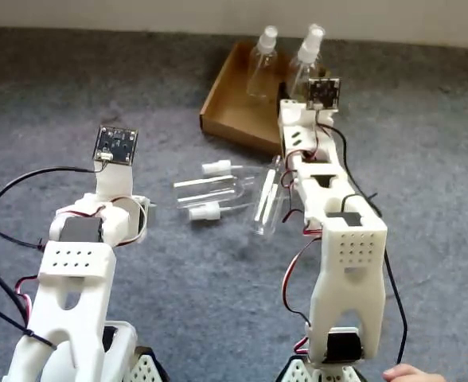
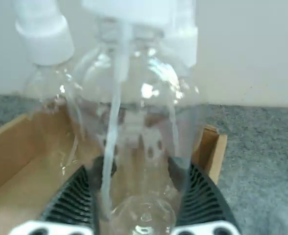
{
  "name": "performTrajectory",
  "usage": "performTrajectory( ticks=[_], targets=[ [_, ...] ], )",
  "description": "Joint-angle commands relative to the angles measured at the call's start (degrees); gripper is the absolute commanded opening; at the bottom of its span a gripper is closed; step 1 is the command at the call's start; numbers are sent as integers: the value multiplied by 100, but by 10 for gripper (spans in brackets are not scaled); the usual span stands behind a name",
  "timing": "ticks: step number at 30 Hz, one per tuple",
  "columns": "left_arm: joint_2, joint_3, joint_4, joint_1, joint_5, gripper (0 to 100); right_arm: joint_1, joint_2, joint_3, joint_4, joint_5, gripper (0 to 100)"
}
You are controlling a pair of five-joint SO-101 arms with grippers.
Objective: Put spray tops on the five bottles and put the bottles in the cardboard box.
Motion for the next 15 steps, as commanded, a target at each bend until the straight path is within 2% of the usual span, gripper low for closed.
performTrajectory(
  ticks=[1, 15],
  targets=[
    [-22, -40, -105, 110, -53, 192, -31, -312, 127, -66, 9, 5],
    [-22, -40, -105, 110, -53, 192, -13, -303, 347, -66, 26, 11]
  ],
)
